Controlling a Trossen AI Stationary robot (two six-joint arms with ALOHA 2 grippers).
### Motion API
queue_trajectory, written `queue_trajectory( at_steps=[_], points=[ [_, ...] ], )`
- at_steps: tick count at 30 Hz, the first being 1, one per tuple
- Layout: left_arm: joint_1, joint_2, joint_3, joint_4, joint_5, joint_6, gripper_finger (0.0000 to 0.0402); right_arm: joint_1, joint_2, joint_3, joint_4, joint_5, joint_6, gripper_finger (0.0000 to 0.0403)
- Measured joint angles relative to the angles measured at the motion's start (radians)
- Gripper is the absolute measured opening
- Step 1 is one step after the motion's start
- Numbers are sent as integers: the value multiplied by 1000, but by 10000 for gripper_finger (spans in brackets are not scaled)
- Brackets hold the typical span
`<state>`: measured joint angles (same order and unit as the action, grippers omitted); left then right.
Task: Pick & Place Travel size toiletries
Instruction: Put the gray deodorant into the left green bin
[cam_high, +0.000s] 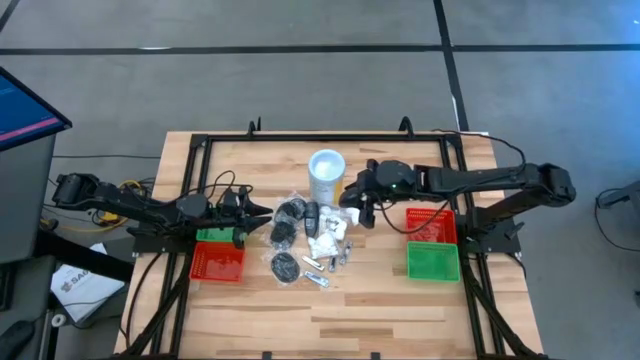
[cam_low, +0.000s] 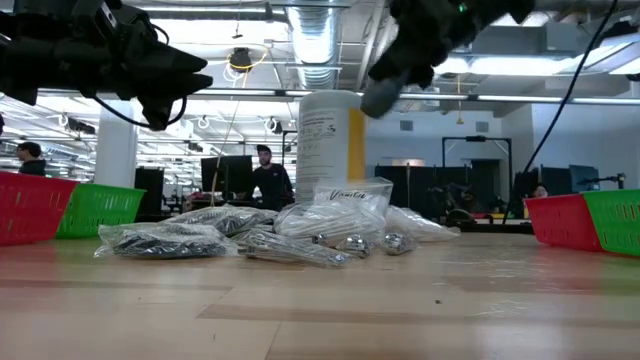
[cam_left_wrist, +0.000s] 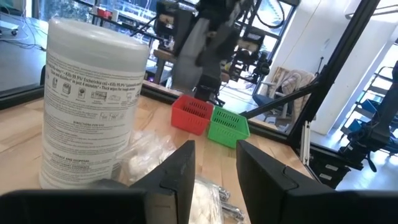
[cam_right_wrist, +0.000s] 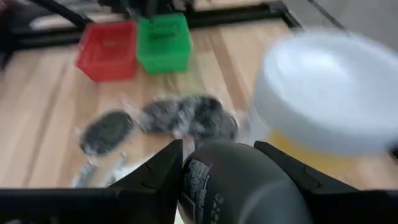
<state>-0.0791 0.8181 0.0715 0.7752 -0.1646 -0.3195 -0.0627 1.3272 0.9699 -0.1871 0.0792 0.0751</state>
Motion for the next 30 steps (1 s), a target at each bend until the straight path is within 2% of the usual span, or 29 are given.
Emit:
queue_trajectory(
  at_steps=[6,12,20,26,30],
  points=[
    [-4,2,0,29,10,0,108,35,42,80,1,0,-27,162],
    [-27,51,23,54,16,46,108,59,143,180,0,-3,-49,162],
    [-66,286,168,58,-6,238,123,83,239,294,-27,-3,-86,162],
    [-65,465,270,56,-83,280,161,110,248,310,-32,-4,-94,162],
    [-61,517,321,57,-87,312,183,127,248,310,-38,-4,-94,159]
  ],
)
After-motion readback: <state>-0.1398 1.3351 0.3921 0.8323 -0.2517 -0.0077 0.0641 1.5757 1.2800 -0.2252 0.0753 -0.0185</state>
